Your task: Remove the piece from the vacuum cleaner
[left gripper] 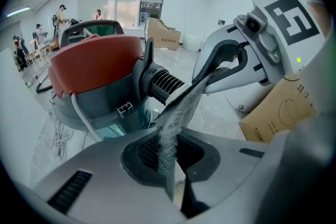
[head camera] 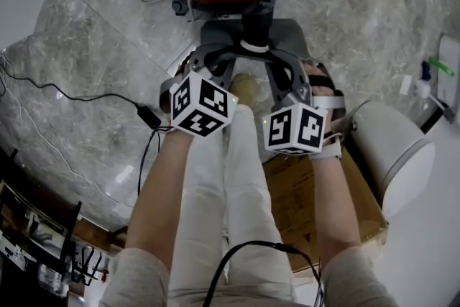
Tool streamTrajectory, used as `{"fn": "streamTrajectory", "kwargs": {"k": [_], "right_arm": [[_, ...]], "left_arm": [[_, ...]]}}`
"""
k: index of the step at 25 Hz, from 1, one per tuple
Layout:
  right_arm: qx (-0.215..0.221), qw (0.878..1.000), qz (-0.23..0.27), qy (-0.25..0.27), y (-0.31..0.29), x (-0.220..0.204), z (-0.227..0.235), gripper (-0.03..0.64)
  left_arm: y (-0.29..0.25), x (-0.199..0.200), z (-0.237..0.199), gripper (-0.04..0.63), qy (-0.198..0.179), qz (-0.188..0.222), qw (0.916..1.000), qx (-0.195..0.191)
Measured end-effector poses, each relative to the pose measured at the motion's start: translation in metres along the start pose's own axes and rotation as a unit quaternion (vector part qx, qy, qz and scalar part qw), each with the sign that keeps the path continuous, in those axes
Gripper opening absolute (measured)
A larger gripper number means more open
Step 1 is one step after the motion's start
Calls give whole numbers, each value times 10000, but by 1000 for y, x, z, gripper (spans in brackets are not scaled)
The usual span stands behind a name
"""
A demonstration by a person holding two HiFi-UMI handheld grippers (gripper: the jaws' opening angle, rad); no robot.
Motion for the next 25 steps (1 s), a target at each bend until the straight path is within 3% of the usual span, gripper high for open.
{"fn": "streamTrajectory", "kwargs": {"k": [8, 16, 22, 25], "right_arm": [[5, 9996, 43, -291, 2, 0, 1, 44], [637, 9914, 183, -1132, 2, -4, 5, 44], [145, 9986, 189, -475, 3, -6, -11, 43], [180, 9997, 142, -126, 2, -3, -22, 43]], "left_arm": [[13, 2, 6, 37, 289, -63, 9995, 51], [34, 12, 9, 34, 454, -155, 9988, 9], [29, 5, 11, 34, 568, -129, 9983, 53], [25, -10, 14, 34, 575, -206, 9981, 84]]}}
Point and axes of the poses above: the fingertips, and each gripper's own axes: y backward along the fingers, z to its right, x out of its top, the point moved 6 cm from there along y, backward along the fingers, and after that the axes turned 8 degrees about -x, right-handed, at the moved point
